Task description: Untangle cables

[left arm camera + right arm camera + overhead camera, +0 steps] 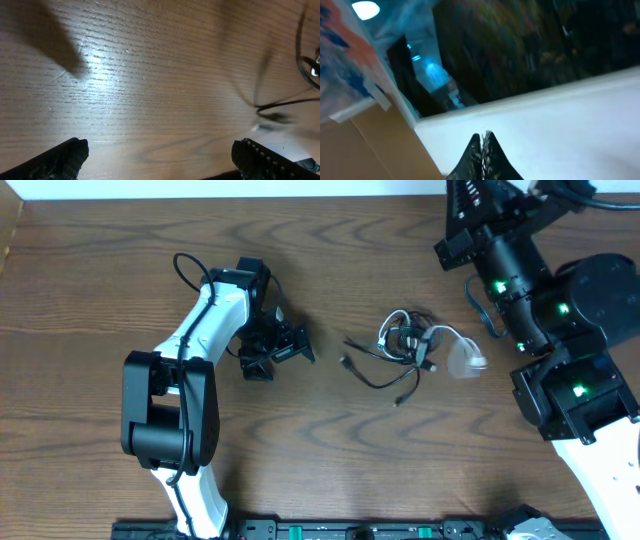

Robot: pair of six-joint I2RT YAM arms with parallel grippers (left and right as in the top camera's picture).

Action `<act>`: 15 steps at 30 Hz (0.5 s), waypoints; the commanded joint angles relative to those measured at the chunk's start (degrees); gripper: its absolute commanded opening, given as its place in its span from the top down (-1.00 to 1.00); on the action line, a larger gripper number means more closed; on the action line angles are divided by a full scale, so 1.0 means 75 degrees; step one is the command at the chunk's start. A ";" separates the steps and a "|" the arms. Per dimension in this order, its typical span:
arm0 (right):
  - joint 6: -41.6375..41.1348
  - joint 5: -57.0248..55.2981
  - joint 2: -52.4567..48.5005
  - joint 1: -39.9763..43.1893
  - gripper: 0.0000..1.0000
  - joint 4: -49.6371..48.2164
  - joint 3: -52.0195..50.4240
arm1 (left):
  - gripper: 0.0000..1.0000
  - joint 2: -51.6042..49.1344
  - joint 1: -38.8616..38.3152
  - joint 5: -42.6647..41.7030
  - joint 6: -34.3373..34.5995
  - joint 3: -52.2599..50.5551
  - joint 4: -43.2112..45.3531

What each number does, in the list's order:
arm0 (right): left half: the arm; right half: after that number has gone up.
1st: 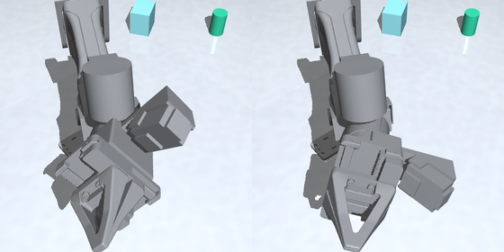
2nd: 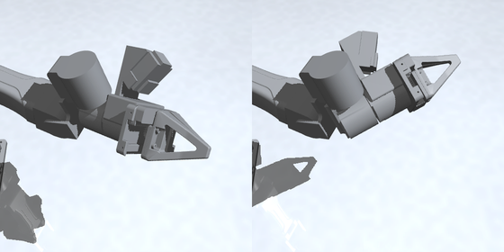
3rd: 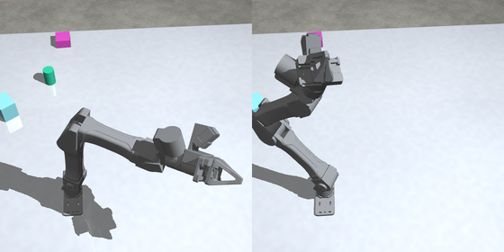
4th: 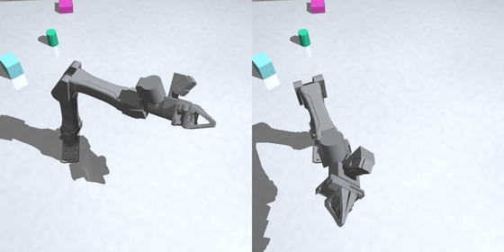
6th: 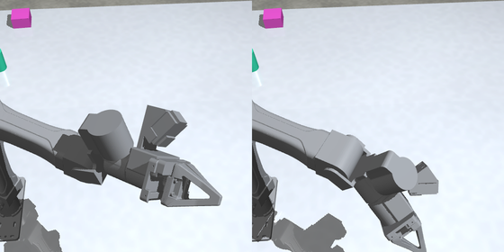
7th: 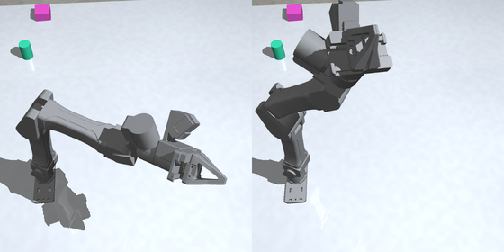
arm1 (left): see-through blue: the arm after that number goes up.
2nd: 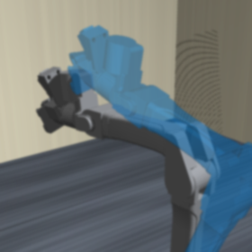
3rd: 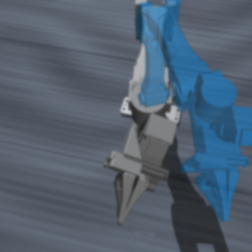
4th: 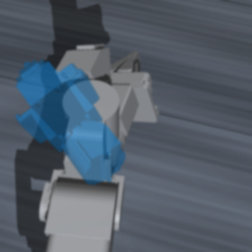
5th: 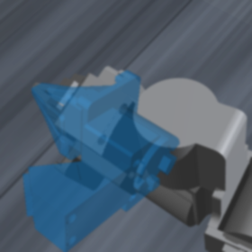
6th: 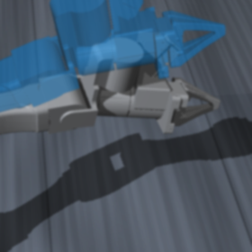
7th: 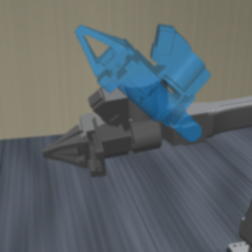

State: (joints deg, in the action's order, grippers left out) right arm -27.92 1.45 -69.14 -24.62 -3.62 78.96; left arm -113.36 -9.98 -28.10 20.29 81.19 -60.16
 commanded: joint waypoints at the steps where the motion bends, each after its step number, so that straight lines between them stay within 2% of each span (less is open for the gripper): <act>1: -0.0050 -0.0131 -0.0204 0.0026 0.98 0.0393 0.0073 | -0.96 -0.0017 -0.0017 0.0099 0.0055 -0.0047 -0.0044; 2: 0.0108 -0.0341 -0.0236 0.0035 0.94 0.0892 0.0073 | -0.95 -0.0017 -0.0017 0.0099 0.0052 -0.0047 -0.0050; 4: 0.0131 -0.1023 -0.0271 0.0044 0.54 0.1751 0.0073 | -0.96 -0.0017 -0.0017 0.0099 0.0052 -0.0047 -0.0052; 6: 0.0134 -0.2072 -0.0335 0.0044 0.31 0.3104 0.0073 | -0.96 -0.0017 -0.0017 0.0099 0.0052 -0.0047 -0.0050; 7: 0.0131 -0.2518 -0.0405 0.0044 0.06 0.3911 0.0070 | -0.96 -0.0017 -0.0017 0.0099 0.0052 -0.0047 -0.0050; 8: 0.0134 -0.2614 -0.0440 0.0050 -0.01 0.4176 0.0070 | -0.96 -0.0017 -0.0017 0.0099 0.0052 -0.0047 -0.0047; 9: 0.0137 -0.2667 -0.0597 0.0061 -0.19 0.4908 0.0070 | -0.96 -0.0017 -0.0017 0.0099 0.0055 -0.0047 -0.0038; 12: 0.0131 -0.2649 -0.1221 0.0079 -0.26 0.5916 0.0055 | -0.96 -0.0017 -0.0017 0.0096 0.0055 -0.0047 0.0012; 14: 0.0286 -0.2291 -0.1757 0.0079 -0.28 0.5913 0.0055 | -0.95 -0.0017 -0.0017 0.0096 0.0058 -0.0047 0.0047; 15: 0.0775 -0.1830 -0.2022 0.0079 -0.28 0.5668 0.0055 | -0.96 -0.0017 -0.0017 0.0096 0.0061 -0.0047 0.0061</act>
State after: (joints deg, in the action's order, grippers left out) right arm -26.74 -15.44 -80.07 -24.27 40.29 79.35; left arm -113.36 -9.98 -28.10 20.80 81.08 -59.72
